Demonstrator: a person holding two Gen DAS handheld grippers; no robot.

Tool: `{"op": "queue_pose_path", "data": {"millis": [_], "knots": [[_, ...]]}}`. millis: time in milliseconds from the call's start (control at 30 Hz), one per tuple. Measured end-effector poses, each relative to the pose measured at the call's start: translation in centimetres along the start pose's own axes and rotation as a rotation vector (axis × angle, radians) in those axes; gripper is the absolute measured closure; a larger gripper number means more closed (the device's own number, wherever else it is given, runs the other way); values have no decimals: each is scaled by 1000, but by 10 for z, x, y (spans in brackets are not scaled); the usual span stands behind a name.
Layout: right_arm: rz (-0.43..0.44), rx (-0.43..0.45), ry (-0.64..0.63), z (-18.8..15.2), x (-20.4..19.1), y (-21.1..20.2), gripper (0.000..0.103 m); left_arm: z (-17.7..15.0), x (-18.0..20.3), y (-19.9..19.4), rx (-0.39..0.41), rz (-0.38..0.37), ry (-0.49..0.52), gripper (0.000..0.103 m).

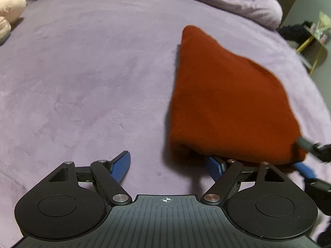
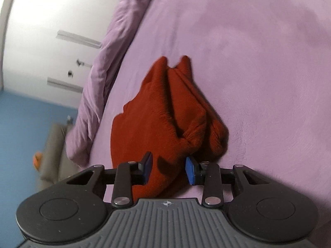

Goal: Fold small clothes

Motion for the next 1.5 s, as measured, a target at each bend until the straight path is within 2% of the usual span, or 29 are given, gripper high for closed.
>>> {"op": "queue_pose_path", "data": {"millis": [67,167,267,467,533,600,700,867,967,1033,1100,1133,1167,1267,1300,1367,1400,1433,1500], "knots": [[44,-15,99,4,10,-2,68,-1,-2,1,8,2,2,21],[60,-16,206,10,25,-8,68,-1,-5,1,12,4,-15,21],[95,-33,373,15,44,-5,68,0,-5,2,16,13,-17,21],[113,-113,542,17,55,16,70,0,-3,3,16,31,5,20],[131,-142,644,15,61,25,78,1,-3,3,15,36,9,20],[127,-161,702,11,64,31,82,1,-2,3,14,43,15,20],[104,-147,613,13,55,29,85,2,-1,3,11,54,22,19],[61,-79,331,21,19,8,88,4,0,3,6,66,30,19],[79,-64,284,24,12,3,88,5,0,3,7,72,27,19],[131,-73,307,24,12,4,89,5,-1,2,10,75,22,19],[244,-82,356,26,15,3,89,6,-4,-1,20,77,12,19],[274,-80,359,27,16,2,89,6,-6,-2,24,76,6,19],[238,-67,332,28,15,-1,89,6,-8,-2,28,72,-4,19],[-52,-5,112,27,11,-3,91,7,-12,-4,24,55,-36,19],[-94,13,61,27,9,-7,92,7,-13,-5,26,50,-44,20],[-106,27,22,26,2,-11,92,9,-15,-8,28,41,-56,22],[-102,31,4,25,-2,-14,92,9,-16,-10,30,35,-64,23],[-63,27,5,25,-5,-17,93,10,-16,-12,35,33,-69,23],[84,7,56,28,-7,-19,93,11,-18,-15,51,30,-79,22]]}}
Point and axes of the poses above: each gripper's, at about its wrist camera, not at the fingertips, and y roughly the way its jaws point, x to its right, z to its top, the point moved 3 cm from there along y, roughly the way its jaws point, and after that the axes turned 10 degrees about -z, right-handed, at the moved point
